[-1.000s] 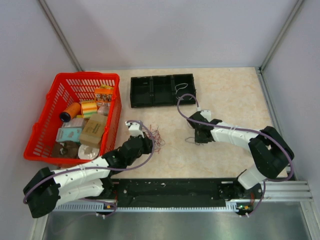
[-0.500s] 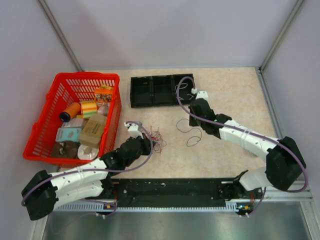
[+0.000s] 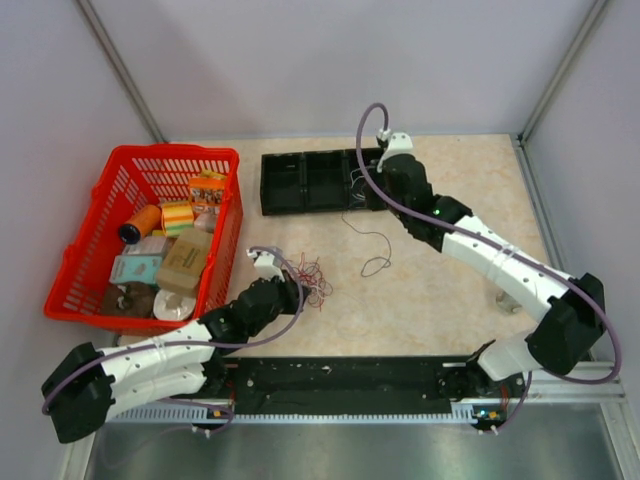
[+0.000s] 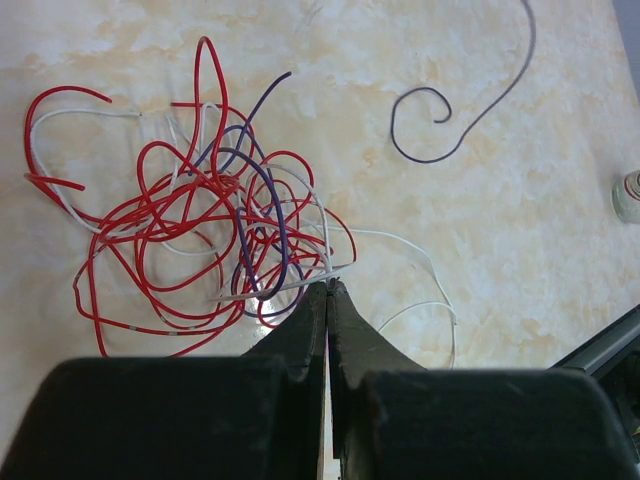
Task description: Untangle the cables
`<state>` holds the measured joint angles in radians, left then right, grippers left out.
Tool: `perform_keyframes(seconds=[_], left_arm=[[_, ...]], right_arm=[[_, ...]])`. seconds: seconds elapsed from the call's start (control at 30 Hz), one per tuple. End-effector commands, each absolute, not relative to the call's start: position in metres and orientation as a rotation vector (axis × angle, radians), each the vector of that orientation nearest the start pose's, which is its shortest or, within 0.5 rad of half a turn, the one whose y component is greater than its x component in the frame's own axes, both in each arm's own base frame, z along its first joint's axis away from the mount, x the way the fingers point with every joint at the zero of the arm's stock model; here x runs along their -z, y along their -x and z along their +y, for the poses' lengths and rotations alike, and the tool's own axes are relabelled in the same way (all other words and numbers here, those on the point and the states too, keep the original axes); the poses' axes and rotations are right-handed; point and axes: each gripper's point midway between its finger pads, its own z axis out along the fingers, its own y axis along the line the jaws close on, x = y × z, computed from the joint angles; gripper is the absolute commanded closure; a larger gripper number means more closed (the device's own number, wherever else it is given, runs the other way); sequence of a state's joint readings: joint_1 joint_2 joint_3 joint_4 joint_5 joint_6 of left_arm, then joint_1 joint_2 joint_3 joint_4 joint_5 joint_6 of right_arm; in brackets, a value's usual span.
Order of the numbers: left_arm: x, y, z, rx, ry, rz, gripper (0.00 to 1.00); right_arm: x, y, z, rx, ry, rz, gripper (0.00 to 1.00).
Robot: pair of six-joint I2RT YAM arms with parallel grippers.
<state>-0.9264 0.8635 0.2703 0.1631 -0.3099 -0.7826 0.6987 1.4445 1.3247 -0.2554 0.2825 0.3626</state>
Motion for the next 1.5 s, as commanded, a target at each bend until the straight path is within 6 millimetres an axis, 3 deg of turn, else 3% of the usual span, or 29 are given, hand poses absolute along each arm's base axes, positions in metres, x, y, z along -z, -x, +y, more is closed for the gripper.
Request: perform_keyframes(seconds=[0.0, 0.17, 0.3, 0.53, 0.6, 0.8, 0.9, 1.0, 1.1, 1.17, 1.27, 1.47], left_arm=[[-0.108, -0.205, -0.234, 0.832, 0.049, 2.021, 1.00], [-0.109, -0.205, -0.234, 0.838, 0.046, 2.013, 1.00], [-0.109, -0.204, -0.233, 0.837, 0.047, 2.012, 1.00], [-0.110, -0.204, -0.233, 0.852, 0.045, 1.995, 1.00], [-0.110, -0.203, -0.235, 0.852, 0.032, 2.003, 1.00], [-0.110, -0.203, -0.234, 0.851, 0.029, 1.997, 1.00], [-0.111, -0.203, -0.235, 0.855, 0.029, 1.994, 1.00], [-0.110, -0.204, -0.235, 0.852, 0.022, 1.998, 1.00], [-0.111, -0.204, -0.236, 0.855, 0.019, 1.994, 1.00], [-0.111, -0.204, -0.237, 0.858, 0.019, 1.993, 1.00], [-0.111, -0.204, -0.237, 0.856, 0.016, 1.996, 1.00], [-0.111, -0.204, -0.235, 0.857, 0.024, 1.988, 1.00]], right_arm=[[-0.231, -0.333, 0.249, -0.409, 0.170, 2.109, 1.00], [-0.180, -0.323, 0.248, -0.377, 0.170, 2.244, 1.00], [-0.156, -0.322, 0.252, -0.373, 0.158, 2.332, 0.97], [-0.109, -0.303, 0.250, -0.421, 0.148, 2.494, 0.90], [-0.104, -0.298, 0.248, -0.444, 0.140, 2.518, 0.83], [-0.099, -0.269, 0.243, -0.624, 0.171, 2.585, 0.46], [-0.106, -0.262, 0.227, -0.615, 0.173, 2.555, 0.32], [-0.111, -0.267, 0.202, -0.614, 0.091, 2.530, 0.23], [-0.103, -0.282, 0.181, -0.581, -0.037, 2.515, 0.14], [-0.092, -0.296, 0.172, -0.482, -0.030, 2.498, 0.11], [-0.079, -0.318, 0.171, -0.394, -0.003, 2.506, 0.12], [-0.059, -0.345, 0.169, -0.248, 0.008, 2.517, 0.26]])
